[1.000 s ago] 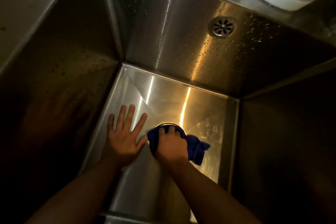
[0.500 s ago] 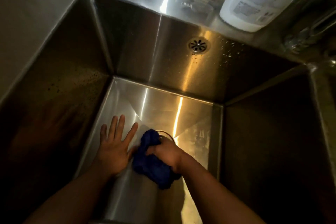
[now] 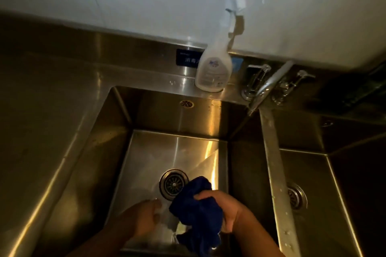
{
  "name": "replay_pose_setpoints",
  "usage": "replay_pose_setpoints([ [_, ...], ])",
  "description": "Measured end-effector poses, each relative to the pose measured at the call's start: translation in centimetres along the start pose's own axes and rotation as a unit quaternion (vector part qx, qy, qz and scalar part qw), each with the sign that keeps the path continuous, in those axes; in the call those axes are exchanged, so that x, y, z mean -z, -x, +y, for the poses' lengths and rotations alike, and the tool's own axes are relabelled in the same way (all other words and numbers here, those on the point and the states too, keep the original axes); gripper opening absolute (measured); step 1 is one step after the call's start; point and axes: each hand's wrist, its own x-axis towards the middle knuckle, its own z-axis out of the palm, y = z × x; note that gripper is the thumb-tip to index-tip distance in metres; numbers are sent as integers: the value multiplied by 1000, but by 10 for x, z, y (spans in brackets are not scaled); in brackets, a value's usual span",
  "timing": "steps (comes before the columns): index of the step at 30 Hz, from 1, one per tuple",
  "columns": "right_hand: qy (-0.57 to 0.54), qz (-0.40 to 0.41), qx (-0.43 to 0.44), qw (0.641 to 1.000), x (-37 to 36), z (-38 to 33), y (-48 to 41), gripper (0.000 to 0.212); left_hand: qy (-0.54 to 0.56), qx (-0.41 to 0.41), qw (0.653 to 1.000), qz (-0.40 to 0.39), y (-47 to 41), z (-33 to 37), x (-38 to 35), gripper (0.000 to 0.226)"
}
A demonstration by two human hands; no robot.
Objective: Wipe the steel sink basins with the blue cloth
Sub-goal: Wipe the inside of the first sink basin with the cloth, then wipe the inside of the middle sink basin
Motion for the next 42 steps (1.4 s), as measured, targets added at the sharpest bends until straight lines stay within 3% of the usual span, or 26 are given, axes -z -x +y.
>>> replay_pose_setpoints([
  [2, -25, 29, 48, 998, 3, 4, 31, 54, 34, -10, 999, 8, 22, 7, 2, 30],
  [3, -48, 40, 70, 996, 5, 5, 46, 56, 33, -6, 999, 32, 32, 11, 3, 38],
  [5, -113, 37, 105, 987, 11, 11, 79, 53, 39, -63, 984, 165, 50, 18, 7, 49],
  [6, -146, 19, 120, 982, 14, 15, 97, 50, 40, -60, 982, 173, 58, 26, 9, 53],
  [7, -179, -3, 138, 974, 18, 19, 115, 47, 30, -57, 984, 165, 68, 38, 15, 37],
  [9, -231, -33, 187, 954, 24, 28, 149, 46, 46, -32, 985, 163, 79, 58, 17, 47],
  [10, -247, -36, 214, 944, 26, 33, 163, 46, 55, -46, 988, 139, 87, 66, 19, 13],
  [11, -255, -32, 243, 935, 27, 38, 177, 46, 47, -63, 988, 135, 88, 74, 20, 36],
  [12, -255, -19, 271, 928, 28, 44, 189, 45, 29, -72, 990, 114, 89, 81, 22, 30],
  [13, -252, -3, 298, 921, 30, 49, 201, 45, 29, -104, 988, 115, 86, 90, 23, 38],
  [15, -255, 36, 345, 903, 37, 61, 219, 44, 1, -114, 986, 119, 92, 115, 32, 24],
  [18, -228, 145, 406, 873, 52, 74, 242, 40, 4, -149, 977, 152, 100, 147, 38, 25],
  [23, -104, 353, 452, 813, 86, 81, 269, 7, -32, -180, 967, 178, 114, 196, 51, 38],
  [26, -3, 447, 447, 775, 115, 82, 274, 21, -46, -187, 957, 218, 116, 228, 49, 39],
  [31, 50, 468, 423, 775, 161, 88, 277, 25, -33, -196, 955, 219, 121, 285, 37, 37],
  [42, 71, 405, 421, 808, 289, 88, 302, 16, 55, -173, 945, 272, 107, 401, -34, 29],
])
